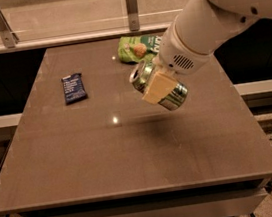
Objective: Knock green can over
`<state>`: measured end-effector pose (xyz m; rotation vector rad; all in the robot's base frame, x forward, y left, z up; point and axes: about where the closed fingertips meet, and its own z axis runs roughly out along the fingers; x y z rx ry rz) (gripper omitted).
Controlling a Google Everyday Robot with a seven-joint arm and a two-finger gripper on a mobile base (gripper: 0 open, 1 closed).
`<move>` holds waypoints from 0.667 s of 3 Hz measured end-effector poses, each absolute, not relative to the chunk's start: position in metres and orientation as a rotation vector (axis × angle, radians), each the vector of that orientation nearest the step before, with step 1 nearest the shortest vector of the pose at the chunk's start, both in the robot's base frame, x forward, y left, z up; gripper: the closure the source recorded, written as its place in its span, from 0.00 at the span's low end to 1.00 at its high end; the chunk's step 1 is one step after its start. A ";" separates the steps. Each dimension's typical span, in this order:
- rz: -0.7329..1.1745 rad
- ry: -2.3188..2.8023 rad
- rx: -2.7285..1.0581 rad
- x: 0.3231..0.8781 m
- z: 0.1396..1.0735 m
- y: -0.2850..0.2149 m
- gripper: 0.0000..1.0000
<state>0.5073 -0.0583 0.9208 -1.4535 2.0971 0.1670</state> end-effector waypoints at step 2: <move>0.081 2.158 -1.469 0.512 0.906 -0.078 1.00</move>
Offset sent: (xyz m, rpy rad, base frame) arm 0.0065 -0.0324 -0.0268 -0.1469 0.0290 -0.0523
